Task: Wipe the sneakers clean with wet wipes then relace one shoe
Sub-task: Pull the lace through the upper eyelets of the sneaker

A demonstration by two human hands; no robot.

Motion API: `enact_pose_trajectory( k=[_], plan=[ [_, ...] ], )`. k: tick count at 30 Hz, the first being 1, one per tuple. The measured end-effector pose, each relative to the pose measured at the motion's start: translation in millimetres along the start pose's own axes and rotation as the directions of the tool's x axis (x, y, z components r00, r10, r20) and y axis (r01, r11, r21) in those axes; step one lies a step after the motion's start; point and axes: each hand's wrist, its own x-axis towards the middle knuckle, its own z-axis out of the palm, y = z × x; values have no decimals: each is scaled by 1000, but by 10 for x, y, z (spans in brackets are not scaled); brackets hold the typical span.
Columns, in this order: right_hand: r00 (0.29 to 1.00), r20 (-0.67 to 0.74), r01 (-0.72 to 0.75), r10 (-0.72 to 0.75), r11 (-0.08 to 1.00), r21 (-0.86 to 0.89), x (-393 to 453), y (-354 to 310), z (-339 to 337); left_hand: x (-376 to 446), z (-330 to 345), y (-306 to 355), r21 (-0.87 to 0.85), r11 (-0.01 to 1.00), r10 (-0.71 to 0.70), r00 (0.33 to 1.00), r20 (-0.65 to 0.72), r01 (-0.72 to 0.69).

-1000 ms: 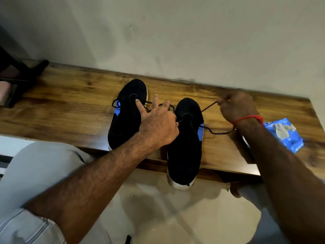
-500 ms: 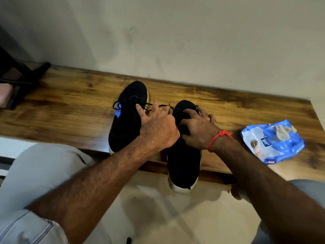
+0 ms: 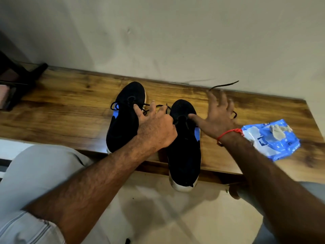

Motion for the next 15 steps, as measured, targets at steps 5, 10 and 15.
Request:
enact_pose_trajectory(
  k=[5,10,15],
  plan=[
    [985,153,104,-81,983,-153,-141,-164,186,-6,-6,11,4,1000,1,1000,-8,-1],
    [979,204,37,-23,997,-65,2,-10,42,-3,-44,-76,65,995,-79,997,-12,79],
    [973,195,111,-124,991,76,-65,-86,-18,29,-5,-69,-43,999,-24,996,-90,20]
  ],
)
